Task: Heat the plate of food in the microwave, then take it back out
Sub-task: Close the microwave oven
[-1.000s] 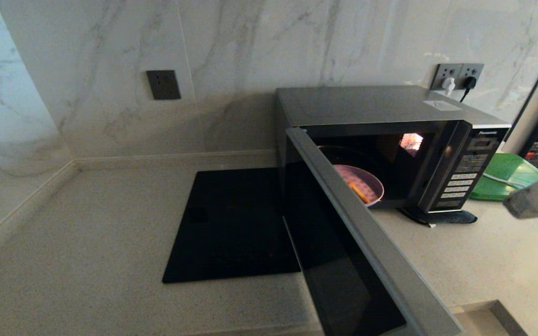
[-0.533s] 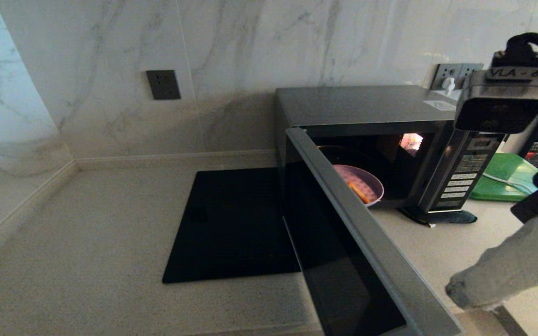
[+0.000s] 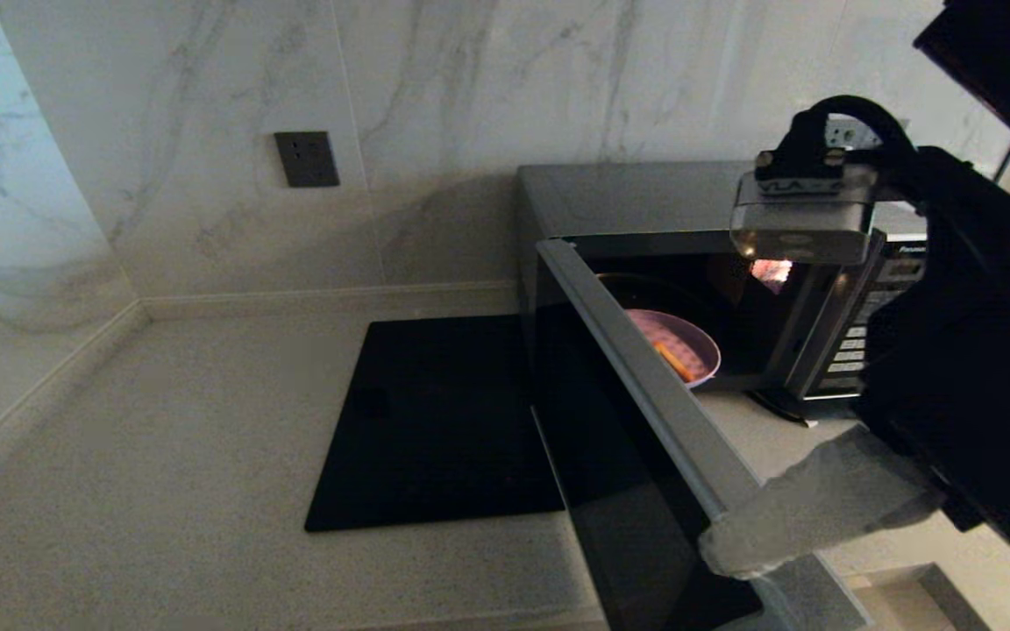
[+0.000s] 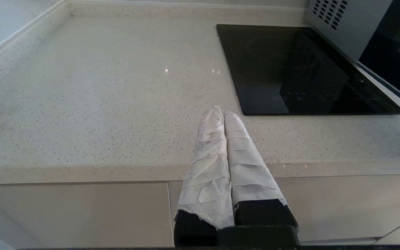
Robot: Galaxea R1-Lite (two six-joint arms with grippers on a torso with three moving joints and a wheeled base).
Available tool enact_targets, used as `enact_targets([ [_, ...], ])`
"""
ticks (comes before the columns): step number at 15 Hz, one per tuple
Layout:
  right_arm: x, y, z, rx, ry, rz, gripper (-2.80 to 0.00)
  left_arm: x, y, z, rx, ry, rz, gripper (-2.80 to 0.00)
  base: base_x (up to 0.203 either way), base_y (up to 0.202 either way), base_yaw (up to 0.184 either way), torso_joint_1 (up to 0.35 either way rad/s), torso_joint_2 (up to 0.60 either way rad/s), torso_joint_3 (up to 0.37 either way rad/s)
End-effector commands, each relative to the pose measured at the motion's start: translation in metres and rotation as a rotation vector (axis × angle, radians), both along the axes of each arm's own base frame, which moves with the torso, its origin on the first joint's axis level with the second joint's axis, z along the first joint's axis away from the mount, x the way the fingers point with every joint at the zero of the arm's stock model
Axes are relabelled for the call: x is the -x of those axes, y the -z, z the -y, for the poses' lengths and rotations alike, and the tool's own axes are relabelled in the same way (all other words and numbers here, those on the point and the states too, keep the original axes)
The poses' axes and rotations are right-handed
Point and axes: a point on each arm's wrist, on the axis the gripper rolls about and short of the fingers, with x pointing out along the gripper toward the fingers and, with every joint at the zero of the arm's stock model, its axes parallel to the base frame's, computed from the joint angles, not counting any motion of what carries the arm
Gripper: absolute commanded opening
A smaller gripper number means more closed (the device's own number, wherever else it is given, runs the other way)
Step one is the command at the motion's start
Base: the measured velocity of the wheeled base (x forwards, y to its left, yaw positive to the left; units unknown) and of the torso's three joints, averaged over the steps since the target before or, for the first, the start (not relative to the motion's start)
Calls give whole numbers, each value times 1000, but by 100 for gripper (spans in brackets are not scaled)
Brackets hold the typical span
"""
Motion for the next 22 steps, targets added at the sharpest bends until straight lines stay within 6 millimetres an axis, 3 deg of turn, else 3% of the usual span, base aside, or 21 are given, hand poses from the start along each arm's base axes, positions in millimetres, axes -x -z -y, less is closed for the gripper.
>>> enact_targets([
  [1,-1,5,-10,55,43,29,-280,0,0,0,1,0,1,-280,0,0,0,0,0,0],
  [5,-2,7,-23,123,198,148,-280,0,0,0,1,-2,1,-280,0,0,0,0,0,0],
  [14,-5,15,-22,219,346,212,-280,0,0,0,1,0,1,-280,0,0,0,0,0,0],
  [22,-5,22,1,302,473,235,-280,0,0,0,1,-1,1,-280,0,0,0,0,0,0],
])
